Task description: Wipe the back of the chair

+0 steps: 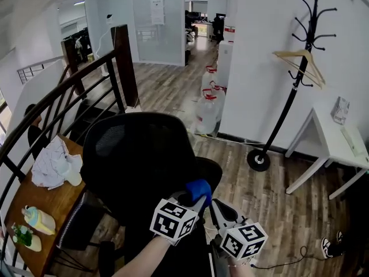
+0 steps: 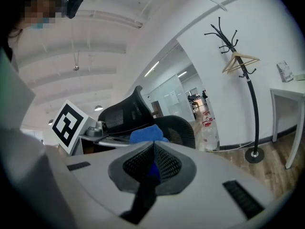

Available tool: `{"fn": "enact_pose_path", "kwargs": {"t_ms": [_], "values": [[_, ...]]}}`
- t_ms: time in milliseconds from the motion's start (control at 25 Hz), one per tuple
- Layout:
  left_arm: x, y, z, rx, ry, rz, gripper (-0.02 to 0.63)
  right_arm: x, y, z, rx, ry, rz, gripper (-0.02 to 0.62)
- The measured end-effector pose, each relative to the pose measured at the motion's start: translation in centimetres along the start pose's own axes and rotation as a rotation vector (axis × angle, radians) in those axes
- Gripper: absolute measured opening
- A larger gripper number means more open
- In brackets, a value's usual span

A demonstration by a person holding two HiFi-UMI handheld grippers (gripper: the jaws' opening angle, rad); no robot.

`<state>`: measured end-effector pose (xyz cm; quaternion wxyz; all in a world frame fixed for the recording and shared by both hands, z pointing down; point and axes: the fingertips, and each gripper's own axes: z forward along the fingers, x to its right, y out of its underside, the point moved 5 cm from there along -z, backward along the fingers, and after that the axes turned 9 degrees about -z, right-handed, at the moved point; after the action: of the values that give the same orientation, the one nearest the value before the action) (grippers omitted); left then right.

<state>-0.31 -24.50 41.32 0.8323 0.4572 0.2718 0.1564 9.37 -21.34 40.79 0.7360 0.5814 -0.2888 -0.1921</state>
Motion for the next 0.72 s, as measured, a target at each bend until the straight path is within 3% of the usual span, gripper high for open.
{"fn": "enact_pose_path", "kwargs": {"t_ms": [400, 720], "values": [[0.7, -0.9, 4.3, -0.038, 0.025, 0.022, 0.075, 2.9, 0.8, 1.3, -0.014, 0.01, 0.039, 0.028], [-2.1, -1.1, 3.7, -0.005, -0.02, -0.036, 0.075, 2.3, 0.6, 3.3, -0.016, -0.017, 0.042, 0.028]]}}
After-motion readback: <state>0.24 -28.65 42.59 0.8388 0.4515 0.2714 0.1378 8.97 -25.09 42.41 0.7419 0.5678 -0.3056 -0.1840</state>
